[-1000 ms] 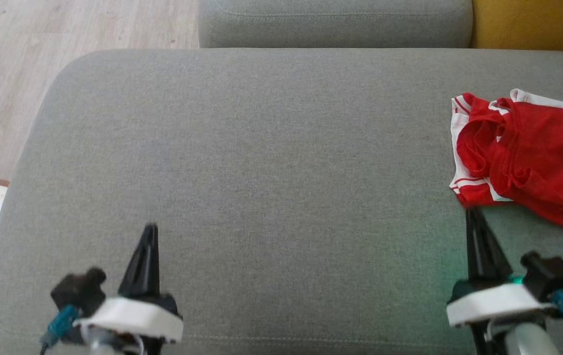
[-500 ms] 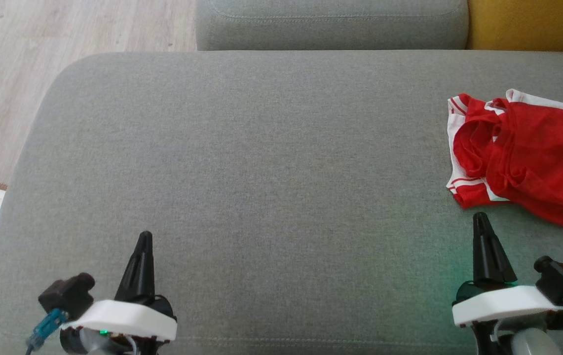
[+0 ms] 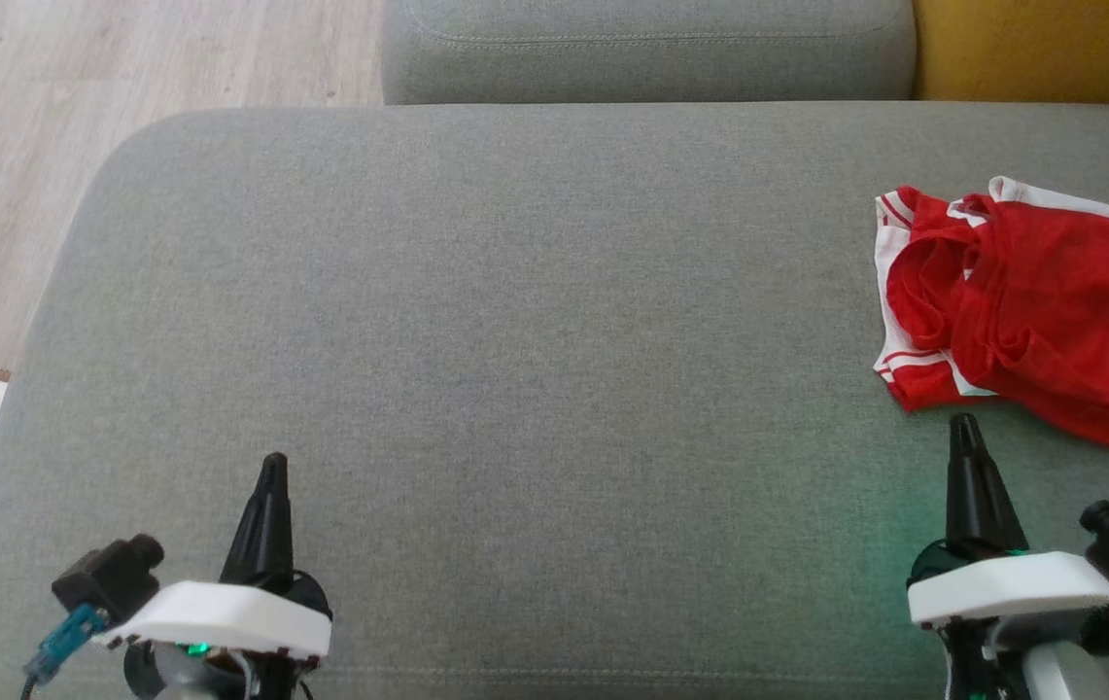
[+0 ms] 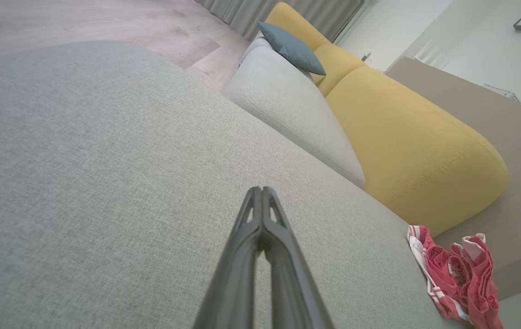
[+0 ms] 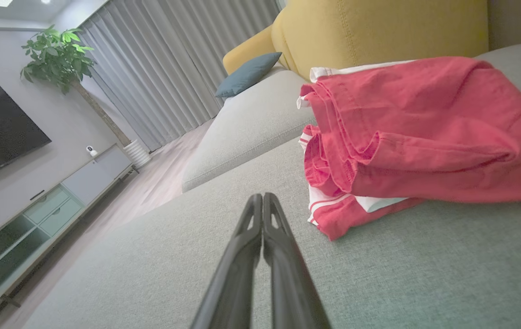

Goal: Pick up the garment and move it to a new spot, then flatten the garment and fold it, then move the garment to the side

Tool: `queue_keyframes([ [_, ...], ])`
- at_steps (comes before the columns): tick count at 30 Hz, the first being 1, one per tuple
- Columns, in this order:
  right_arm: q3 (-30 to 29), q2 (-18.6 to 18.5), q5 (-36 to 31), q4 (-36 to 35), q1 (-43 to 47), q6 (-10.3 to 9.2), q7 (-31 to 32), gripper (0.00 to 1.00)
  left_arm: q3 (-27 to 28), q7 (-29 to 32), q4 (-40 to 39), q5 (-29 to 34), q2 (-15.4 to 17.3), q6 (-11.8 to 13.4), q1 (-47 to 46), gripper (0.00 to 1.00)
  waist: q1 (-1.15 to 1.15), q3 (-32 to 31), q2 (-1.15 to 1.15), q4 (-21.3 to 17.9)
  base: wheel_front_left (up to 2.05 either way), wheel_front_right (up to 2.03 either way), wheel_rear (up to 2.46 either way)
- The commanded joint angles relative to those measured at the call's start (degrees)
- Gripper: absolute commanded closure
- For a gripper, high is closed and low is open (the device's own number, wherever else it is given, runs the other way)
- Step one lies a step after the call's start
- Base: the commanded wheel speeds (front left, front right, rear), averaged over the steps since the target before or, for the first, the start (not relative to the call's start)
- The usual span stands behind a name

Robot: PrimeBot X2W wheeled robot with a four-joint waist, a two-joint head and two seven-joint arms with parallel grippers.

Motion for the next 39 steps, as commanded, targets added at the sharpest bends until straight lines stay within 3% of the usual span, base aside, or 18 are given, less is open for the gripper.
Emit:
queue_keyframes([
  [1, -0.05, -0.92, 1.67, -1.59, -2.40, 0.10, 0.46, 1.00, 1.28, 0.39, -1.57, -1.38, 0.71, -0.53, -2.77, 1.00, 0.00, -0.03, 0.00, -0.03, 0.00, 0.00, 0.00],
  [39, -1.77, -1.43, 27.90, -0.93, -4.09, 0.22, 6.43, 1.00, 5.26, 6.62, -0.33, -24.08, 1.21, -1.29, -4.91, 1.00, 0.00, -0.97, 0.00, -1.11, 0.00, 0.00, 0.00],
])
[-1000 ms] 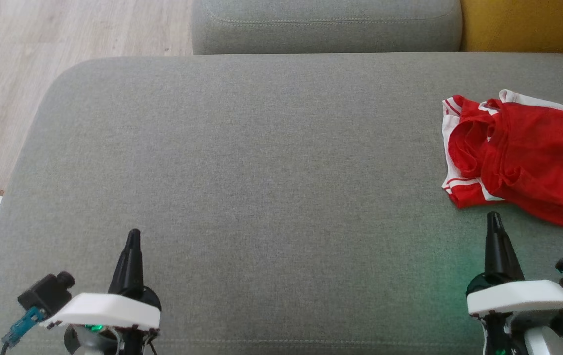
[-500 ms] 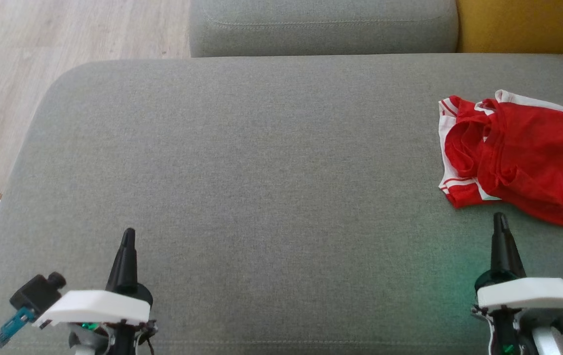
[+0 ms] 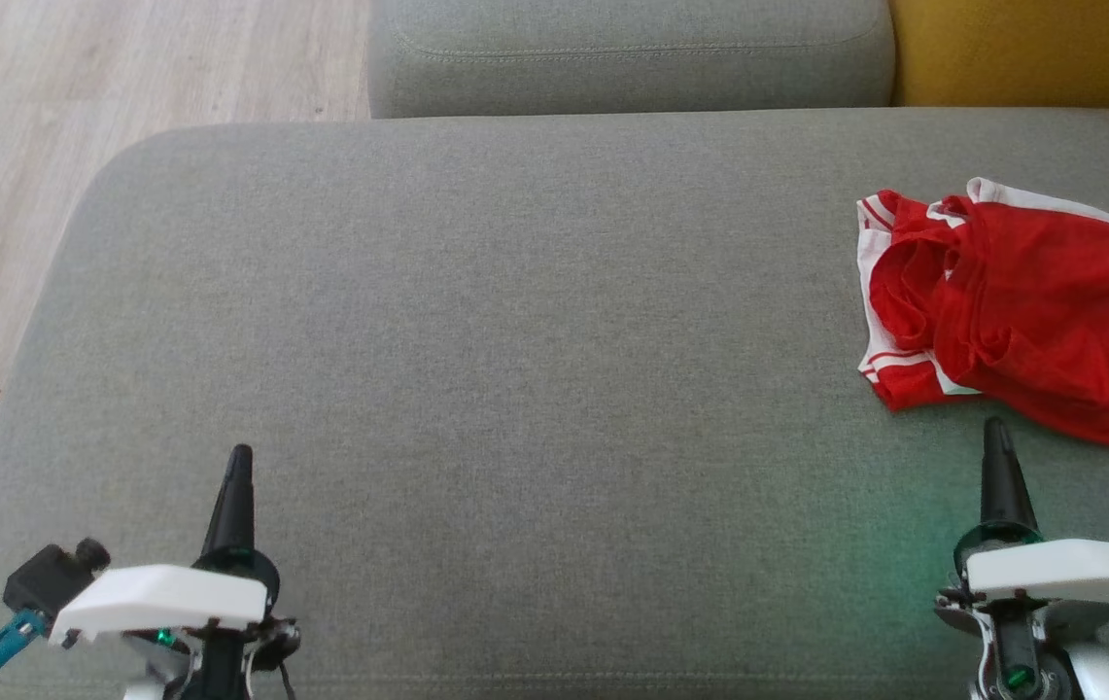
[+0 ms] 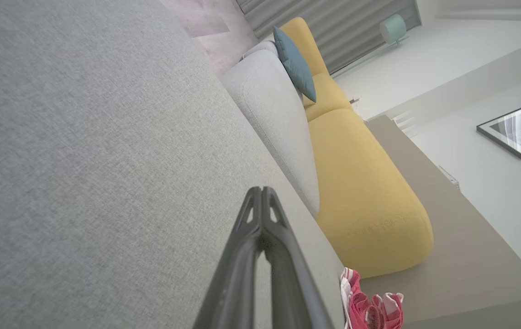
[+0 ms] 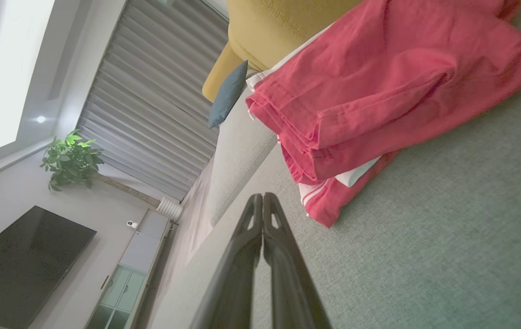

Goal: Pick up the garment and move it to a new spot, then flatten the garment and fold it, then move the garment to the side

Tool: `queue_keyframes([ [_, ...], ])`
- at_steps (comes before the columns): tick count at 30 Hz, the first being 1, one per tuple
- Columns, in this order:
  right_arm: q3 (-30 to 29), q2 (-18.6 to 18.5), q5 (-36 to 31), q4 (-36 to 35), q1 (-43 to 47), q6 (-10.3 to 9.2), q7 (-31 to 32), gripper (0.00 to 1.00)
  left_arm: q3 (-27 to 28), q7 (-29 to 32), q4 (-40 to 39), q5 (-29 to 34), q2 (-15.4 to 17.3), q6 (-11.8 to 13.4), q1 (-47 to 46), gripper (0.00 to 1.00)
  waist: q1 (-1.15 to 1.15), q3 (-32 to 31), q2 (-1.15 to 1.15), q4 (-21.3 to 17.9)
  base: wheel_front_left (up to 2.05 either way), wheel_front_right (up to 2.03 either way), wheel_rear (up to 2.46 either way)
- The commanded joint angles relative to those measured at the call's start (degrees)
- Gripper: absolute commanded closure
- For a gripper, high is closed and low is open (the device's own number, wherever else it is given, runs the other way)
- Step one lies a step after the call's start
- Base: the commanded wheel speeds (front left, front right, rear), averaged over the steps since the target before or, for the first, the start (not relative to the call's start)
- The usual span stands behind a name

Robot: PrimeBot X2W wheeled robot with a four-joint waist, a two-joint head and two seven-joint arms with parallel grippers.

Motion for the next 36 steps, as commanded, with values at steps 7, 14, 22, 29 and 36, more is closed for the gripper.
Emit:
queue_keyframes([
  [7, 0.11, -1.23, 5.73, -1.60, -3.16, 0.24, 1.37, 1.00, 2.37, 1.33, -1.32, -4.93, 0.99, -0.46, -3.41, 1.00, 0.00, -0.18, 0.00, -0.20, 0.00, 0.00, 0.00],
  [14, -0.29, -1.25, 10.37, -1.48, -3.48, 0.26, 2.52, 1.00, 3.16, 2.50, -1.08, -8.95, 1.03, -0.60, -3.81, 1.00, 0.00, -0.35, 0.00, -0.39, 0.00, 0.00, 0.00],
  [22, -0.76, -1.27, 15.63, -1.33, -3.83, 0.28, 3.83, 1.00, 4.07, 3.85, -0.81, -13.51, 1.06, -0.75, -4.26, 1.00, 0.00, -0.54, 0.00, -0.61, 0.00, 0.00, 0.00],
  [29, -1.25, -1.28, 20.90, -1.19, -4.19, 0.31, 5.17, 1.00, 4.99, 5.22, -0.53, -18.08, 1.09, -0.91, -4.72, 1.00, 0.00, -0.73, 0.00, -0.83, 0.00, 0.00, 0.00],
  [36, -1.70, -1.27, 25.50, -1.06, -4.51, 0.33, 6.35, 1.00, 5.81, 6.43, -0.29, -22.07, 1.10, -1.04, -5.11, 1.00, 0.00, -0.90, 0.00, -1.03, 0.00, 0.00, 0.00],
])
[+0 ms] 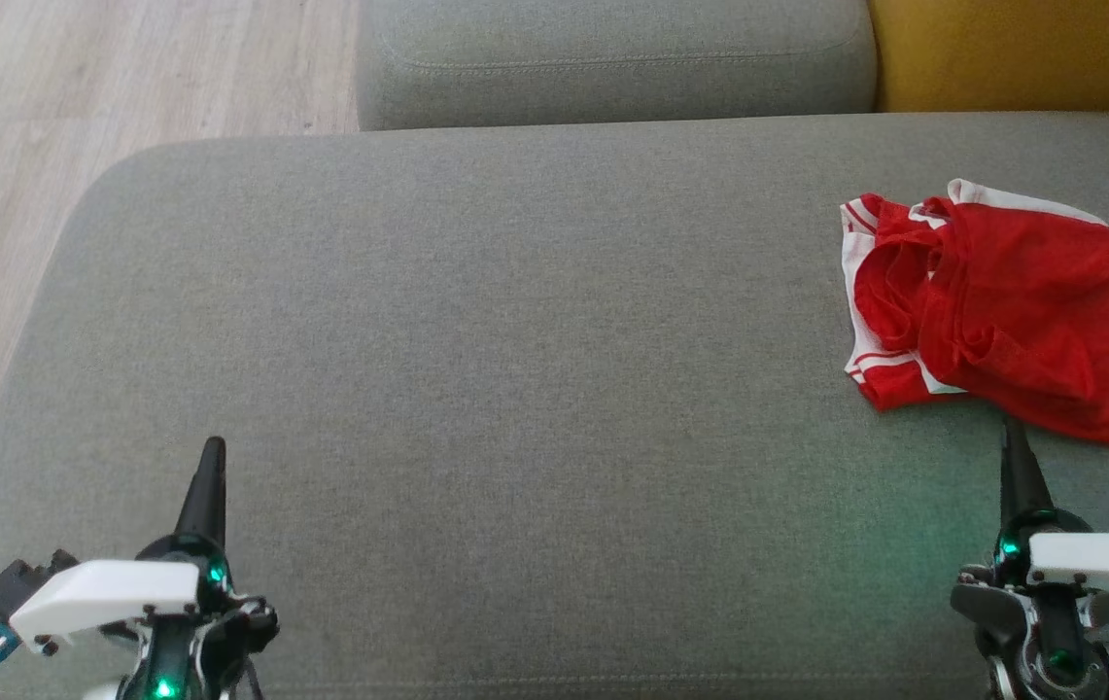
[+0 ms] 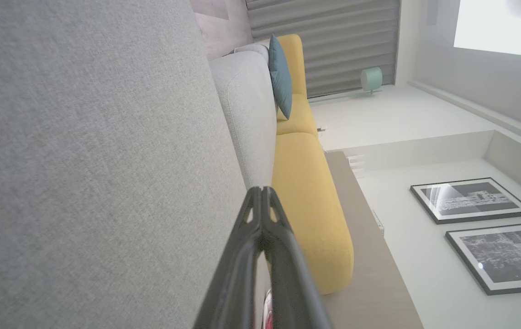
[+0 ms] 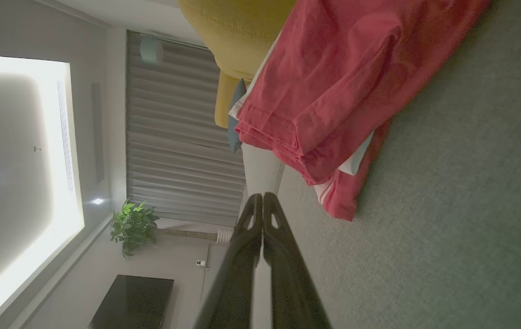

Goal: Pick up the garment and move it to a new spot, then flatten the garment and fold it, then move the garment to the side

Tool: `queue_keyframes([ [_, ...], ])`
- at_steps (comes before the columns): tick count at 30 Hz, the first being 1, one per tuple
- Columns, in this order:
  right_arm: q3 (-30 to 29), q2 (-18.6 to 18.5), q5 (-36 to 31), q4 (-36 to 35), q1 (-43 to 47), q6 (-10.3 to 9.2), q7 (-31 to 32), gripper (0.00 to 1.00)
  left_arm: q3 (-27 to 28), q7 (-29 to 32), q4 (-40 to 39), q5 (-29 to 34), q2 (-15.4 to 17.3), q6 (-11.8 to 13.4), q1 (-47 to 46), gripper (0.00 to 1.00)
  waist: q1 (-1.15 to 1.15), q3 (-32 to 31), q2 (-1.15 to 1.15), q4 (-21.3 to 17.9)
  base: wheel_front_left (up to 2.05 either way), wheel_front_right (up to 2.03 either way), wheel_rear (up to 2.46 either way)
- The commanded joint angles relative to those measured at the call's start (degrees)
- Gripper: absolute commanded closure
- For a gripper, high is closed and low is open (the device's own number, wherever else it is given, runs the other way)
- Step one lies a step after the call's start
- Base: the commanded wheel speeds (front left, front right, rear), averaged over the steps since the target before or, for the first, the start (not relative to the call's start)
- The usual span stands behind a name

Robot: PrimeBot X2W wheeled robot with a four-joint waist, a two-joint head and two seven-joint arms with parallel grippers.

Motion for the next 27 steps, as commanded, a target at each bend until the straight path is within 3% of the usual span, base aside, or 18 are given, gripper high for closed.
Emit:
queue_keyframes([
  [1, 0.68, -1.14, 2.05, -1.69, -3.19, 0.33, 0.71, 1.00, 2.20, 0.46, -1.61, -1.73, 1.04, -0.52, -3.45, 1.00, 0.00, -0.04, 0.00, -0.04, 0.00, 0.00, 0.00],
  [20, -0.50, -1.10, 13.74, -1.36, -4.00, 0.39, 3.75, 1.00, 4.32, 3.56, -0.99, -11.88, 1.05, -0.87, -4.47, 1.00, 0.00, -0.47, 0.00, -0.54, 0.00, 0.00, 0.00],
  [27, -0.64, -0.99, 13.62, -1.35, -4.01, 0.39, 3.87, 1.00, 4.43, 3.65, -0.98, -11.78, 0.97, -0.87, -4.48, 1.00, 0.00, -0.47, 0.00, -0.54, 0.00, 0.00, 0.00],
])
